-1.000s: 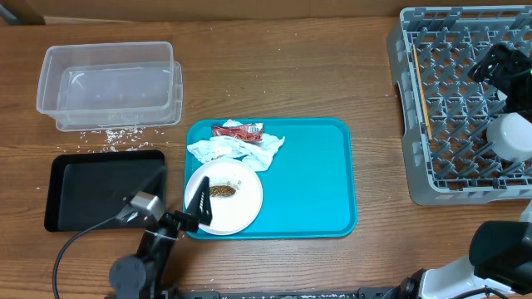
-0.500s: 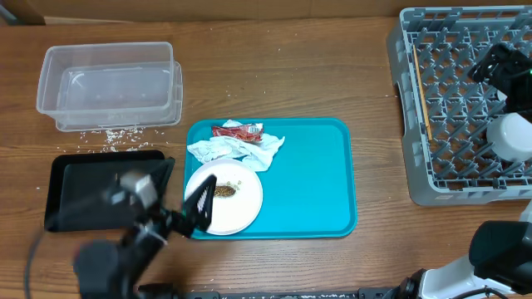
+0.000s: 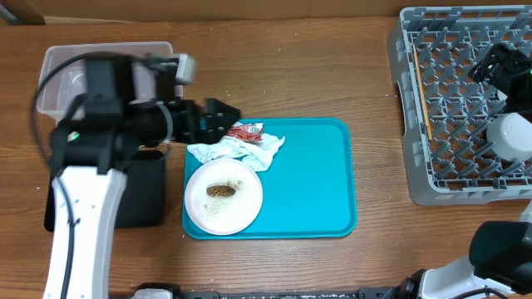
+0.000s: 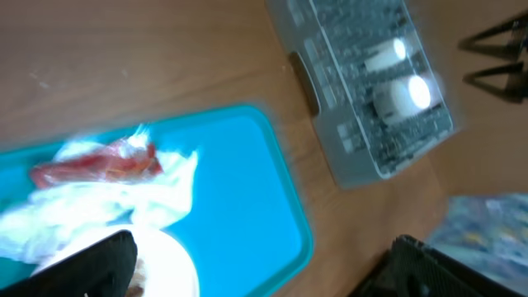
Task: Sort waste into correct bins and load items into the dishwasher
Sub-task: 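Reach the left gripper to the white napkin on the teal tray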
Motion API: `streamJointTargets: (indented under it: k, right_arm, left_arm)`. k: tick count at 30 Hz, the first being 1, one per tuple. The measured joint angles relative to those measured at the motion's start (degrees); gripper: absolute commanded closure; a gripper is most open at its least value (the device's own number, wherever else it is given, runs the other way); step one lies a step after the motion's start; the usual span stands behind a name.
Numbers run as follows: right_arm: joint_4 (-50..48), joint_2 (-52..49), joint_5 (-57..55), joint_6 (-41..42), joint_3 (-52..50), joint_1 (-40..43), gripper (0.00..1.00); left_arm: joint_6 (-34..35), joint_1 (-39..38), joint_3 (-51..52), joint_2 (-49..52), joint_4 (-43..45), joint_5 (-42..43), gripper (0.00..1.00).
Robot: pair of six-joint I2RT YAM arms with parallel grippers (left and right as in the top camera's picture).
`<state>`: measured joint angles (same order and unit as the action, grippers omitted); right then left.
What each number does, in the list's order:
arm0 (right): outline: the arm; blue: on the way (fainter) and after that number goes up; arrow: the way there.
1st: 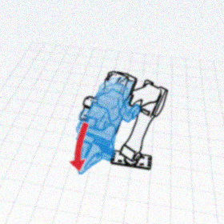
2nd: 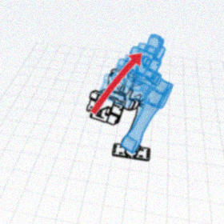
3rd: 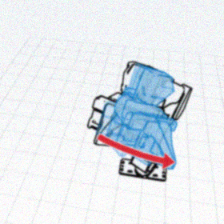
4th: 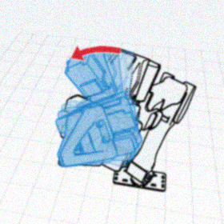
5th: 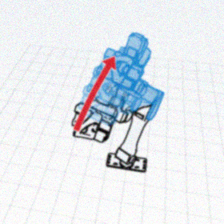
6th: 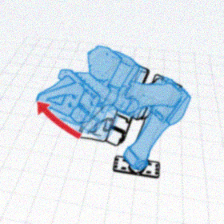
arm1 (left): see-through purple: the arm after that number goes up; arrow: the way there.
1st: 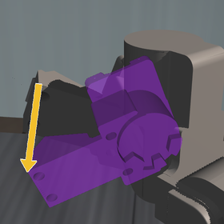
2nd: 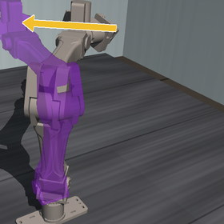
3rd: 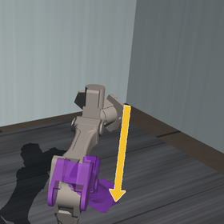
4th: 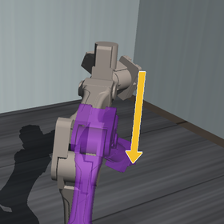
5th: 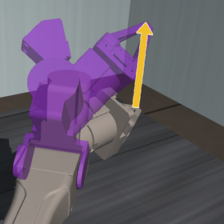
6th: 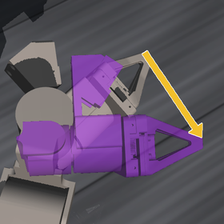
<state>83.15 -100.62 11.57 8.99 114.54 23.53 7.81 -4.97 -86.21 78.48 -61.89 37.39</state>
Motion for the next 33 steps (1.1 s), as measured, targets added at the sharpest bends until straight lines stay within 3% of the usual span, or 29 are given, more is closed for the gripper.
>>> streamJointTargets:
  k: [5,10,12,14,18,25,33]
  right_arm:
    - [0.00,0.00,0.00,0.00,0.00,0.02,0.00]
    - [0.00,0.00,0.00,0.00,0.00,0.02,0.00]
    - [-0.02,0.00,0.00,0.02,0.00,0.00,0.00]
    - [-0.02,0.00,0.00,0.00,0.00,0.00,0.00]
    - [-0.02,0.00,0.00,0.02,0.00,0.00,0.00]
    - [-0.04,0.00,0.02,0.00,0.00,0.00,0.00]
    - [-0.02,0.00,0.00,0.02,0.00,0.00,0.00]
  left_arm:
    - [6.43,-17.29,-3.15,10.16,-4.31,-27.12,0.00]
    - [8.37,-22.86,-3.17,19.15,-1.81,-39.19,0.00]
    - [8.79,-23.17,-3.17,22.51,0.39,-40.74,0.02]
    - [9.03,-23.17,-3.19,25.09,2.58,-41.11,0.15]
    - [10.38,-23.12,-3.19,29.73,4.92,-41.83,0.30]
    - [13.94,-23.10,-3.19,35.63,1.46,-45.64,0.30]
    - [24.98,-20.76,-3.21,36.98,-2.73,-47.08,0.28]
